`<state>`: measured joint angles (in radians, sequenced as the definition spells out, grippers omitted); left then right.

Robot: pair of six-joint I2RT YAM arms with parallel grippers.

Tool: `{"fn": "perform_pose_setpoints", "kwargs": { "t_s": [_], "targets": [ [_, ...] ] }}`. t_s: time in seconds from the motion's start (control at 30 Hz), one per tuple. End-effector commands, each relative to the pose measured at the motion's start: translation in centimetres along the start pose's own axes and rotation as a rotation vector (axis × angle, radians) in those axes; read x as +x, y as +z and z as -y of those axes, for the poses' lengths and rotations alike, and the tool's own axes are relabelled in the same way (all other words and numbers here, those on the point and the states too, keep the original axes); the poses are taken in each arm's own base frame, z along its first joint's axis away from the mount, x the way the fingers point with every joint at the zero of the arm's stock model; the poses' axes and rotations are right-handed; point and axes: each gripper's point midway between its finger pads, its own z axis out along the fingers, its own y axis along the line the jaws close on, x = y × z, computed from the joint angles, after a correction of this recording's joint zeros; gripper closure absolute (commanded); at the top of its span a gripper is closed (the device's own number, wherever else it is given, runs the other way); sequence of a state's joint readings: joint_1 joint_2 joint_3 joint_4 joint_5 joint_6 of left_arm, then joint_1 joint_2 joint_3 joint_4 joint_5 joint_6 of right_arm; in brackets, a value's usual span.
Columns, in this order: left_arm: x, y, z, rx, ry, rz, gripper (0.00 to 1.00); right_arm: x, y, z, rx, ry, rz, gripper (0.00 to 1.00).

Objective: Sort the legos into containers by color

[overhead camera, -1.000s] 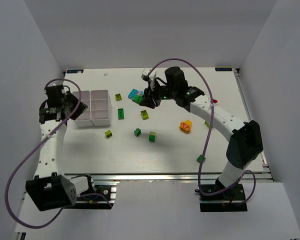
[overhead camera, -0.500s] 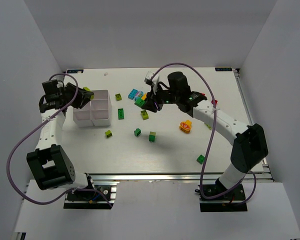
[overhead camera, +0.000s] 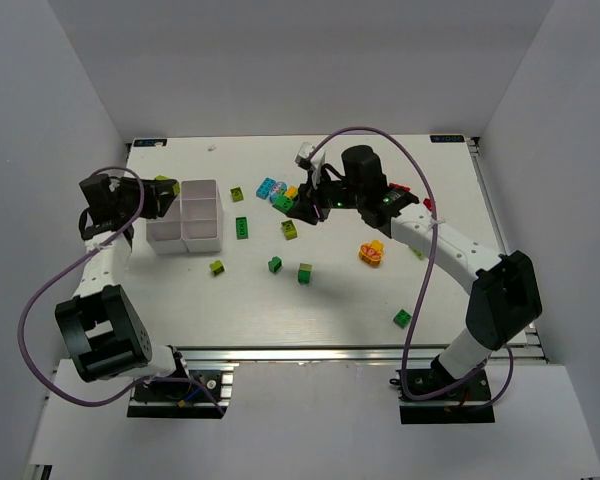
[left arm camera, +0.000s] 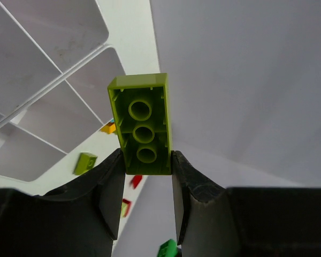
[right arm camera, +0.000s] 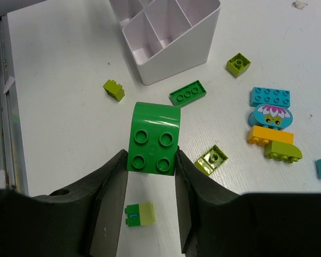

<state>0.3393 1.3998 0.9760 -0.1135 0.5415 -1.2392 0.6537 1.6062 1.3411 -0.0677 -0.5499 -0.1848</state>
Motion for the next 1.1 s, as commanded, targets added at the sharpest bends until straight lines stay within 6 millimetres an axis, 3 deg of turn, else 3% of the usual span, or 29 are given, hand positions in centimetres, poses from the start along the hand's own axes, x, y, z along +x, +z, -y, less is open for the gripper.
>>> {"fn": "perform_pose_setpoints", "kwargs": {
  "t_s": [0.0, 0.13, 0.17, 0.23, 0.37, 0.63, 0.87, 1.07],
  "targets": [
    [-0.8, -1.6, 3.2, 0.117, -0.096, 0.035, 1.0, -2.6, -1.1, -0.1, 0.014, -0.04, 0.077, 1.0],
    [-1.8, -2.2, 2.8, 0.118, -0.183, 0.077, 1.0, -2.5, -1.2, -0.3, 0.011, -0.031, 0.076, 1.0],
    [-1.5, -2.0, 1.3, 0.05, -0.233, 0.069, 1.0, -2.6, -1.2, -0.2, 0.013, -0.031, 0.078, 1.0],
    [-1.5, -1.8, 0.2, 0.004, -0.274, 0.07, 1.0, -2.5, -1.2, -0.3, 0.012, -0.029, 0.076, 1.0],
    [-1.7, -1.9, -0.9, -0.003, -0.337, 0.097, 1.0, -3.0, -1.1, -0.2, 0.013, -0.04, 0.098, 1.0],
    [-1.9, -1.5, -1.5, -0.011, -0.48, 0.094, 1.0, -3.0, -1.3, -0.4, 0.012, -0.038, 0.102, 1.0],
    [-2.6, -0.9, -0.7, 0.043, -0.544, 0.094, 1.0, -2.8, -1.4, -0.4, 0.011, -0.032, 0.102, 1.0],
    [-2.4, -0.4, -2.1, 0.031, -0.653, 0.079, 0.95, -2.8, -1.6, -0.2, 0.018, -0.03, 0.107, 1.0]
  ]
}}
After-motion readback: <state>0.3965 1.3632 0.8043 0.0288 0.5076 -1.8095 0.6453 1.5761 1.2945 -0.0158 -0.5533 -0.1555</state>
